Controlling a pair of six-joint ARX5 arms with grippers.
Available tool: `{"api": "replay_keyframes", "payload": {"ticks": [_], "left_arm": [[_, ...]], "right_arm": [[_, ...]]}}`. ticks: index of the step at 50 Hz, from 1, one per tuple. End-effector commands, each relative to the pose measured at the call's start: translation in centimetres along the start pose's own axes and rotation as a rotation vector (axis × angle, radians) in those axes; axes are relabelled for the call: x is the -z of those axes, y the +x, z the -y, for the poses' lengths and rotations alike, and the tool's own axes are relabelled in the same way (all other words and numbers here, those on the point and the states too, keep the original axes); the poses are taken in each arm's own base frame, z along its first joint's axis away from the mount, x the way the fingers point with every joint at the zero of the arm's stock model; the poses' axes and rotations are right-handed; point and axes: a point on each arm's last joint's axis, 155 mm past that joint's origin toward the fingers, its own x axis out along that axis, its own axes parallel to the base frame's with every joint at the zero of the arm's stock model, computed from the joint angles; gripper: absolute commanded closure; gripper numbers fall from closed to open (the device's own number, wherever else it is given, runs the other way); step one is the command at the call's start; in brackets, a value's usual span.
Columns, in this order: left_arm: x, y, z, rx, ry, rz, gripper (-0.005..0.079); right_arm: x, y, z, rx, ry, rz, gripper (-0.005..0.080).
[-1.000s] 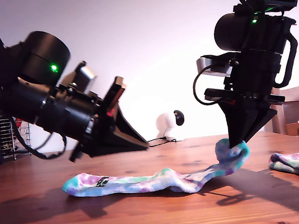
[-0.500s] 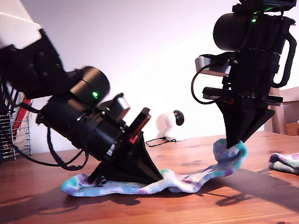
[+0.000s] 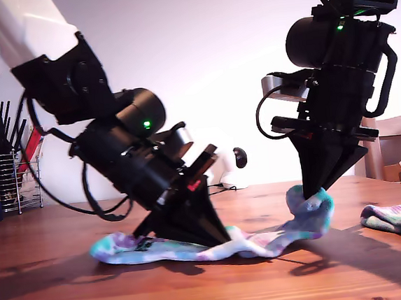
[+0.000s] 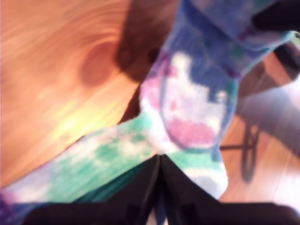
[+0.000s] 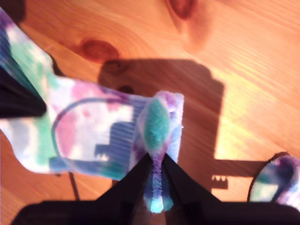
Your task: Fold the socks in front of you. After folding them, place them to the right side.
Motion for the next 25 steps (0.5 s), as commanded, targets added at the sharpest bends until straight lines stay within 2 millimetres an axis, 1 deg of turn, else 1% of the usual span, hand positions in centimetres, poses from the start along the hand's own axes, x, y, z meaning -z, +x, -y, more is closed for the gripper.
{"api": "replay_keyframes", "payload": {"ticks": [1, 6, 16, 20, 25], "left_arm": [[1.9, 1.8, -0.4, -0.002, -0.011, -0.056, 0.0764], [1.3, 1.9, -0.1, 0.003, 0.011, -0.037, 0.0764], [0.6, 2.0, 0.2, 0.008, 0.021, -0.014, 0.0764], [0.3, 2.0, 0.4, 0.010, 0.025, -0.007, 0.0764], [-0.2, 2.1, 0.9, 0.016, 0.042, 0.003, 0.0764]], "right_arm": [[-0.3, -0.3, -0.3, -0.008, -0.009, 0.011, 0.0765], [-0.8, -1.0, -0.7, -0.022, -0.012, 0.032, 0.0765], [-1.8, -3.5, -1.6, -0.045, -0.023, 0.093, 0.0765], [-1.8, -4.1, -1.8, -0.047, -0.025, 0.100, 0.0765], [-1.6, -4.2, -1.8, -0.048, -0.021, 0.092, 0.0765]]}}
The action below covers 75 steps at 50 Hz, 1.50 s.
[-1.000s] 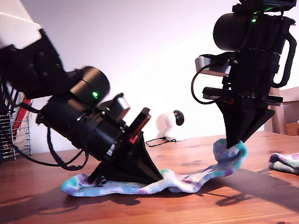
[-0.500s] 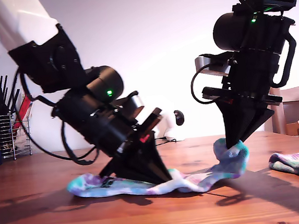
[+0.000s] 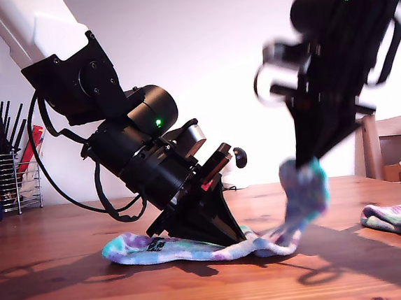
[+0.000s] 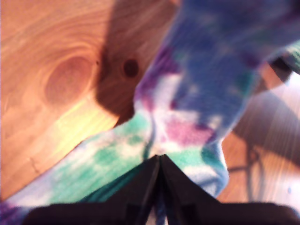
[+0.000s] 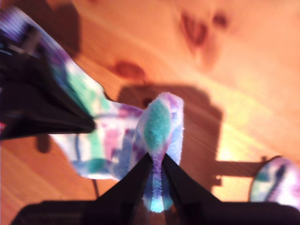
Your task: Fold the socks in front of you. After folding them, place them to the right side.
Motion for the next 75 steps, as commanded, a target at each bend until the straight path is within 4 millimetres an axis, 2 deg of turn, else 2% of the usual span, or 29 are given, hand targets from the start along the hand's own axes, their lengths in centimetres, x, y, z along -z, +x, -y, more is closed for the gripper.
{"api": "replay_keyframes", "payload": {"ticks": [1, 8, 24, 36, 47, 65, 75], "left_arm": [[0.4, 1.3, -0.1, 0.004, 0.002, -0.016, 0.0764], [-0.2, 1.7, 0.5, 0.005, 0.024, -0.003, 0.0764], [1.0, 4.2, 0.5, 0.019, 0.011, -0.082, 0.0764], [1.4, 4.5, 0.4, -0.033, 0.083, -0.114, 0.0764], [1.6, 5.9, 0.8, -0.014, 0.102, -0.137, 0.0764], [-0.7, 6.8, 3.5, 0.019, 0.175, -0.098, 0.0764], [-1.6, 7.1, 5.2, 0.053, 0.204, -0.071, 0.0764]], "right_arm": [[0.2, 0.4, -0.3, -0.012, 0.001, -0.016, 0.0765], [0.2, 0.4, -0.3, -0.012, 0.002, -0.018, 0.0765], [0.5, 0.2, -0.5, -0.023, 0.003, -0.028, 0.0765], [-0.1, -0.8, -0.8, -0.025, -0.004, 0.000, 0.0765], [0.0, -2.1, -1.1, -0.024, -0.007, 0.011, 0.0765], [-0.1, -4.1, -1.6, -0.020, -0.012, 0.035, 0.0765], [0.5, -4.3, -1.7, -0.022, -0.010, 0.017, 0.0765]]}}
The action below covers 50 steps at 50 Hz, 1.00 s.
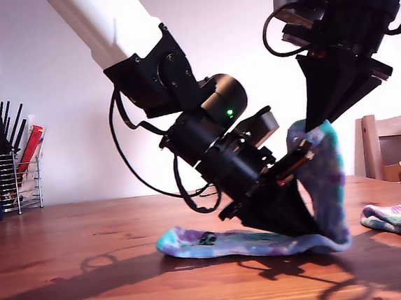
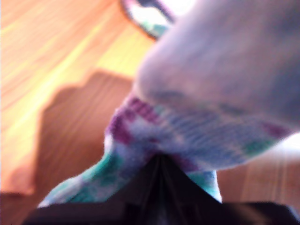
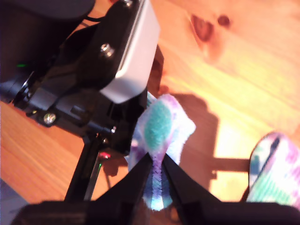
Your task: Fold the socks in front of you. After folding them, place them to the right side.
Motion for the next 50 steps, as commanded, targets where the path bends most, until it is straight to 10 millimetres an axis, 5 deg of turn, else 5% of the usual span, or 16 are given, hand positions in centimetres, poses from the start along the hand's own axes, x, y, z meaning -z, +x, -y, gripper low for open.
{"api": "replay_keyframes", "payload": {"ticks": [1, 9, 25, 50], "left_arm": [[1.1, 1.6, -0.2, 0.012, -0.011, -0.027, 0.0764], [1.2, 1.5, -0.1, 0.011, -0.015, -0.037, 0.0764], [0.2, -1.1, -3.0, -0.027, -0.080, -0.043, 0.0764], [3.1, -1.4, -3.0, -0.044, -0.063, -0.160, 0.0764]], "right_arm": [[-0.7, -0.7, -0.3, 0.001, -0.014, 0.026, 0.0765], [-0.7, -0.7, -0.3, 0.002, -0.015, 0.029, 0.0765], [-0.7, -0.7, -0.3, 0.001, -0.014, 0.028, 0.0765], [-0.7, -0.7, -0.3, 0.001, -0.015, 0.028, 0.0765]]}}
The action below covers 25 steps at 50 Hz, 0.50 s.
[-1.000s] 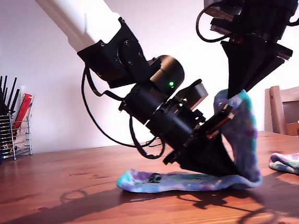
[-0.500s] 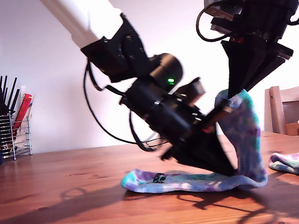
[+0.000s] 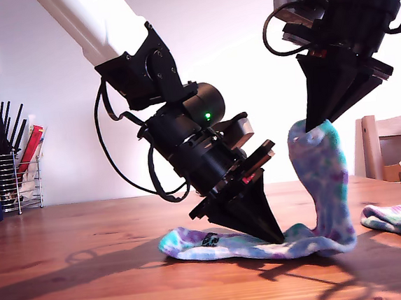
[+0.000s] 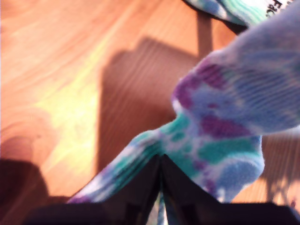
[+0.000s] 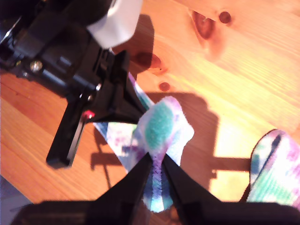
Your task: Fold the socks in front of you. After folding them, place them to the right side.
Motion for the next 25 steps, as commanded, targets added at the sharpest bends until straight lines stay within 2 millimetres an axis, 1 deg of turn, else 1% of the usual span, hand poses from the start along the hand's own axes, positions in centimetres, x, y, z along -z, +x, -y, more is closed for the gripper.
{"api": "replay_keyframes", "payload": {"ticks": [1, 7, 12, 21, 25], "left_arm": [[1.1, 1.5, 0.3, -0.002, 0.013, -0.037, 0.0764], [0.4, 2.0, 1.3, 0.004, 0.030, -0.010, 0.0764], [-0.2, 2.4, 2.0, 0.011, 0.025, 0.010, 0.0764], [-0.6, 3.1, 2.1, 0.002, 0.026, 0.030, 0.0764], [-0.4, 3.7, 2.1, 0.006, 0.025, 0.025, 0.0764]], "right_arm": [[-0.7, -0.7, -0.3, 0.001, -0.014, 0.028, 0.0765], [-0.7, -0.7, -0.2, 0.006, -0.019, 0.028, 0.0765], [-0.6, -0.7, 0.5, 0.044, -0.023, 0.022, 0.0765], [-0.4, -0.7, 1.1, 0.076, -0.034, 0.011, 0.0765], [-0.3, -0.8, 1.2, 0.080, -0.032, 0.009, 0.0765]]}}
